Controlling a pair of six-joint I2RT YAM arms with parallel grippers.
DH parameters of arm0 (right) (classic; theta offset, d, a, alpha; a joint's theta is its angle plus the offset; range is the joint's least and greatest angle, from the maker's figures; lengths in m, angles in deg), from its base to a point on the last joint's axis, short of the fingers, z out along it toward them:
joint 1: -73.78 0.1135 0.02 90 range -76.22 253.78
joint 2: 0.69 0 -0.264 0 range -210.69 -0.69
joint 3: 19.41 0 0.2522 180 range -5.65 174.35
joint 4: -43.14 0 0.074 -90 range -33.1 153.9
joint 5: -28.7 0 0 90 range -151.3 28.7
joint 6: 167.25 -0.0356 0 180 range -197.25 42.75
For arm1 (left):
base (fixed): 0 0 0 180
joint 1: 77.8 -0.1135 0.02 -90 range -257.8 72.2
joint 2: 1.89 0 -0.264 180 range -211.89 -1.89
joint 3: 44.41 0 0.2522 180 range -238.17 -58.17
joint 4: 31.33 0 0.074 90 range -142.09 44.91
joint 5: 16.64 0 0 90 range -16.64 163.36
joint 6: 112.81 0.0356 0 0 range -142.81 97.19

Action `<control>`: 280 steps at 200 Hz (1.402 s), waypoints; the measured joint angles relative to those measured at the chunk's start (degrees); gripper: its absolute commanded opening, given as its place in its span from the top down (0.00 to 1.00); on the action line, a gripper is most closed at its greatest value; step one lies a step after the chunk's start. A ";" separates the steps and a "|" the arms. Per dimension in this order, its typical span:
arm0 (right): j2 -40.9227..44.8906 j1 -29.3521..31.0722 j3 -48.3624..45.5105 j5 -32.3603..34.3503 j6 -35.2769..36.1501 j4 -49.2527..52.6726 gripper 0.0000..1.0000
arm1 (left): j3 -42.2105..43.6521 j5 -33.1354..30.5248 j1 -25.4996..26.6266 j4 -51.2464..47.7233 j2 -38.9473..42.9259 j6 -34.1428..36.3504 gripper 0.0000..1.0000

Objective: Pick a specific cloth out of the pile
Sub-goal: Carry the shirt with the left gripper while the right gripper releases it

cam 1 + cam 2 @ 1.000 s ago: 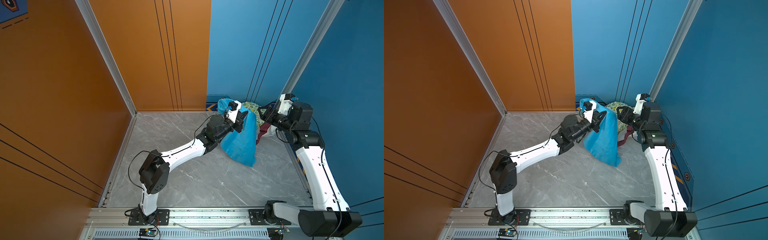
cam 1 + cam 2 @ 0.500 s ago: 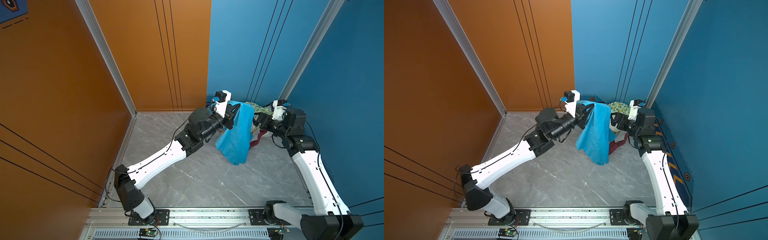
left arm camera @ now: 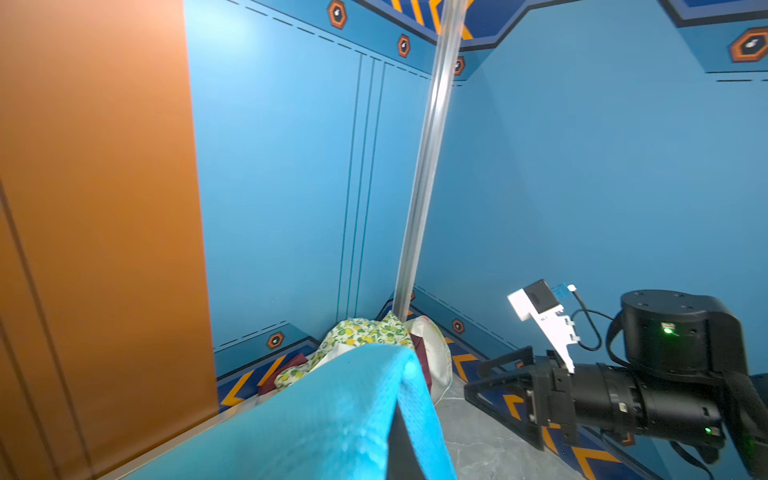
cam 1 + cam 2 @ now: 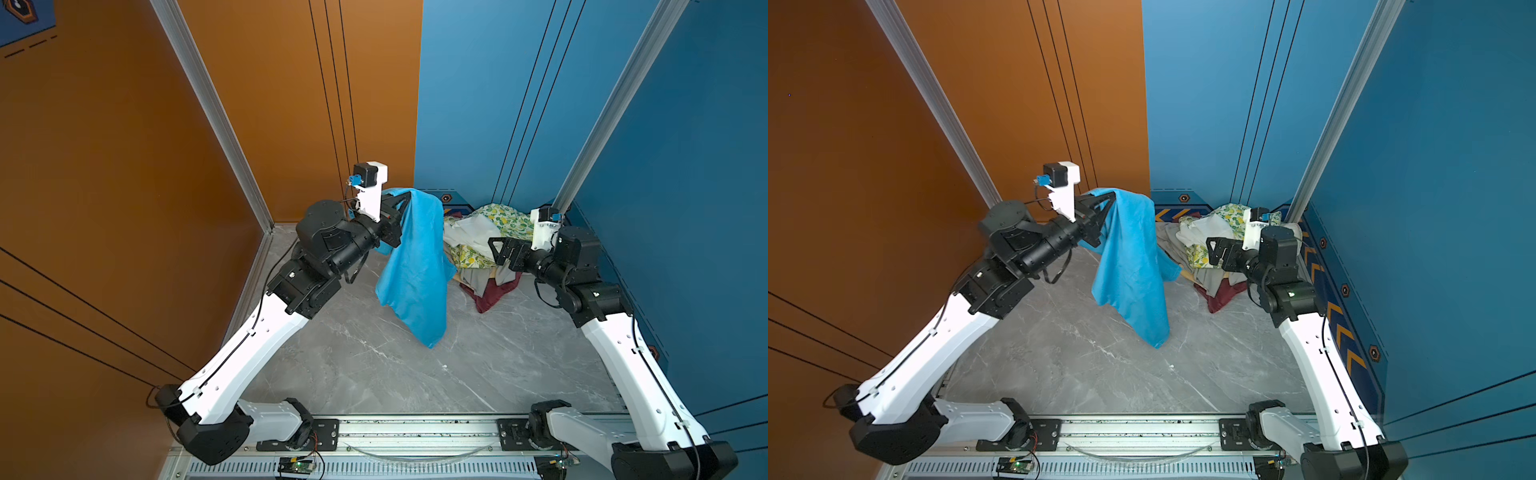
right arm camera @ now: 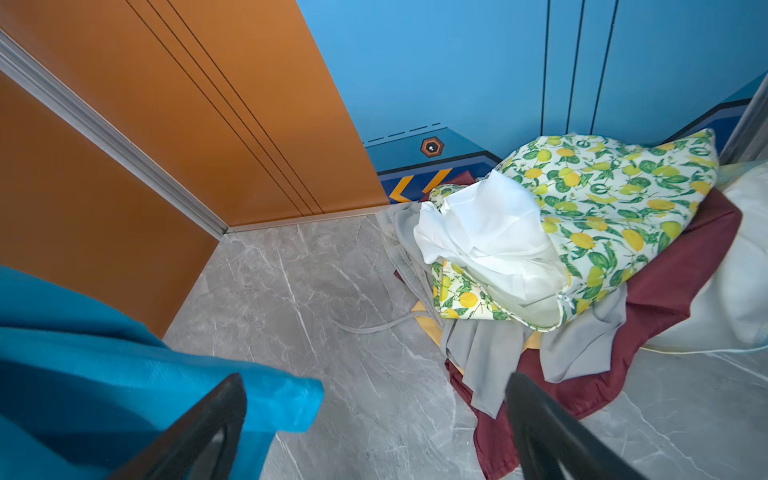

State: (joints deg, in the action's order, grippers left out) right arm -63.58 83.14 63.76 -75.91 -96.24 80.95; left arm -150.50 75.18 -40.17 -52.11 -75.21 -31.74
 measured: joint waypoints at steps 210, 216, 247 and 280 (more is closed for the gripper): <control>-17.97 27.19 -2.75 5.18 8.59 -6.75 0.03 | -10.78 -1.84 -35.74 -8.31 -15.56 1.62 1.00; -18.88 27.67 -2.29 4.92 8.85 -6.91 0.03 | -11.54 -2.64 -35.85 -8.31 -16.22 1.84 1.00; -23.61 29.44 -0.22 3.17 10.25 -8.52 0.03 | -17.05 -7.37 -35.91 -9.14 -20.04 3.58 1.00; -28.11 30.51 2.86 1.75 11.37 -9.64 0.03 | -26.16 -11.82 -36.28 -11.61 -25.55 7.08 1.00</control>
State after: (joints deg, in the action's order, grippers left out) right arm -91.69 113.65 66.62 -74.17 -84.87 71.31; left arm -176.66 63.36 -76.46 -63.72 -100.76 -24.66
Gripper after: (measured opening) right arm 0.968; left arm 0.050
